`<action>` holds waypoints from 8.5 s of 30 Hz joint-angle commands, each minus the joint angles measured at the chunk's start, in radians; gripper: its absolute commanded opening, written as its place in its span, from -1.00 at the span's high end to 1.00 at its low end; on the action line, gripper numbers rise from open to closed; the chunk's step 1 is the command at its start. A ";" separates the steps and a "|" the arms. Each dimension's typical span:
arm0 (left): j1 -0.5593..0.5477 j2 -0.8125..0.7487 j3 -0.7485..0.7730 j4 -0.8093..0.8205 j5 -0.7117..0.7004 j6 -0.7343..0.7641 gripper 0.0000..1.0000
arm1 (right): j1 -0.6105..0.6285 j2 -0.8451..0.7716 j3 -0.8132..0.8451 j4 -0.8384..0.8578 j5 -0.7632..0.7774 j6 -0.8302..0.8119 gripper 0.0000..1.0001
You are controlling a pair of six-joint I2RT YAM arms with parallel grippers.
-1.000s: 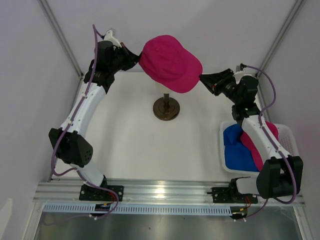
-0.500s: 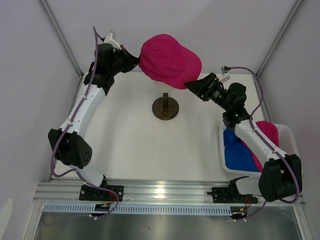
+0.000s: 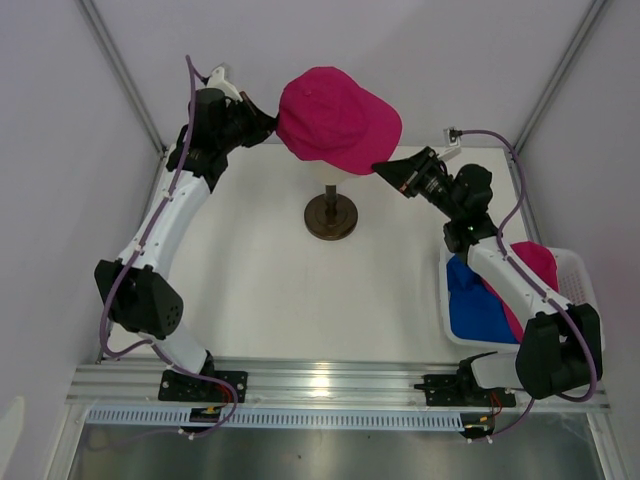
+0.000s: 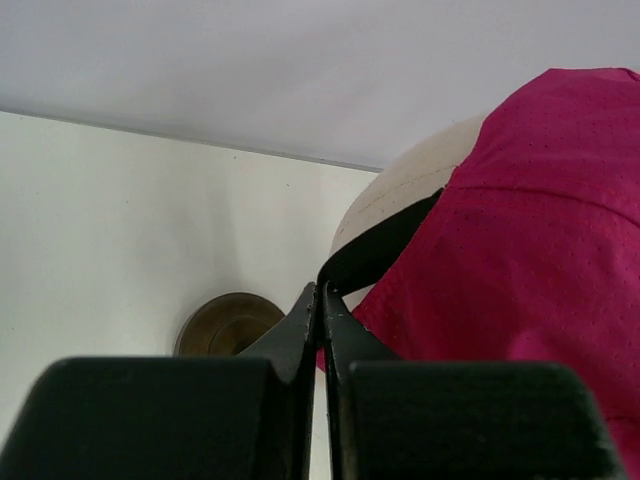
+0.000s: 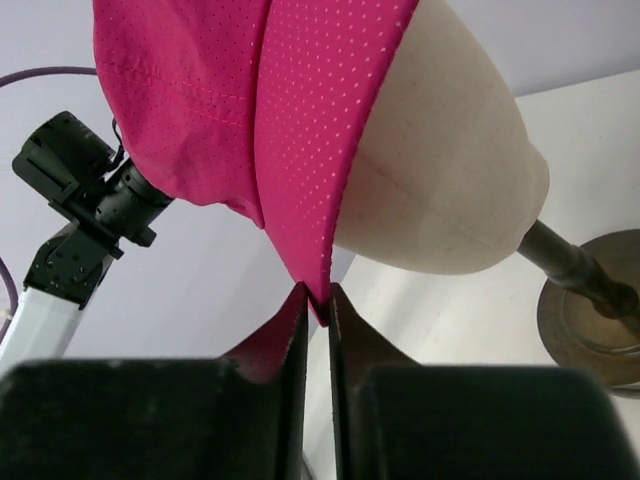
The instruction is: Stack the hats
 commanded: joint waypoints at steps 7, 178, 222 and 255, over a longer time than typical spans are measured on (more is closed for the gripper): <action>0.003 -0.044 0.062 -0.058 -0.055 0.106 0.90 | 0.046 -0.036 0.074 -0.044 0.065 0.244 0.95; 0.007 -0.274 0.211 -0.097 0.291 -0.001 -0.70 | -0.343 0.186 1.017 -0.490 0.105 -0.520 1.00; 0.061 0.147 0.568 -0.162 0.072 -0.058 -0.23 | 0.389 0.503 1.196 -0.279 0.594 -0.807 1.00; 0.106 0.102 0.397 -0.185 0.086 0.171 -0.41 | 0.465 0.336 0.887 -0.412 0.548 -0.980 1.00</action>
